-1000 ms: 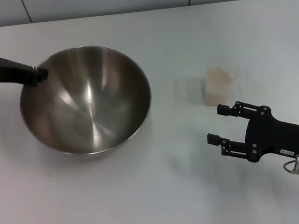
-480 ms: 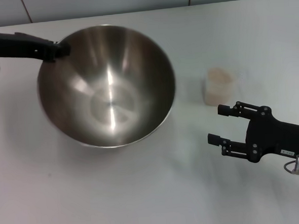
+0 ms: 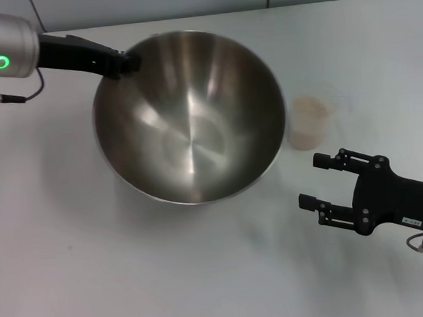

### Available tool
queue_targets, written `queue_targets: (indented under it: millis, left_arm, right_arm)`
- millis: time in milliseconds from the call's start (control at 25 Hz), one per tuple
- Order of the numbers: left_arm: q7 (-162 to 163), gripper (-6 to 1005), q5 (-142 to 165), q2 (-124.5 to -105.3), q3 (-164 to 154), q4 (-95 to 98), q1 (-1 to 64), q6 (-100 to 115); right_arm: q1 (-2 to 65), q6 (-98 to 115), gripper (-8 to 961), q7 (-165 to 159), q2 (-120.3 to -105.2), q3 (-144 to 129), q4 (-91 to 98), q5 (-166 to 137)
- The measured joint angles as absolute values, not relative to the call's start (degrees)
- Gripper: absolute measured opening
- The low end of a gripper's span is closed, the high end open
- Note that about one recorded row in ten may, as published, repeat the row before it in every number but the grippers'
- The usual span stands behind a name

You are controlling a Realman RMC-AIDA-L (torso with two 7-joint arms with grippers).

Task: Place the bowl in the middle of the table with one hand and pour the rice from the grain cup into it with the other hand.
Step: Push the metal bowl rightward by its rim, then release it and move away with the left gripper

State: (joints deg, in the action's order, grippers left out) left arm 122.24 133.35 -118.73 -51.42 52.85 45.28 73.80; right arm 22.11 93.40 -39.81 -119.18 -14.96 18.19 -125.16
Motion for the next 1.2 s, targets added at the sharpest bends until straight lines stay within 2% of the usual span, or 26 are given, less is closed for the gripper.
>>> queue_targets:
  millis: [1200]
  left_arm:
    - [120.28,43,131.12,-118.67,-55.19,42.02,47.27,64.32]
  right_arm:
    - [22.23,93.44,725,-39.81,-119.09,-14.94,18.28,-125.16]
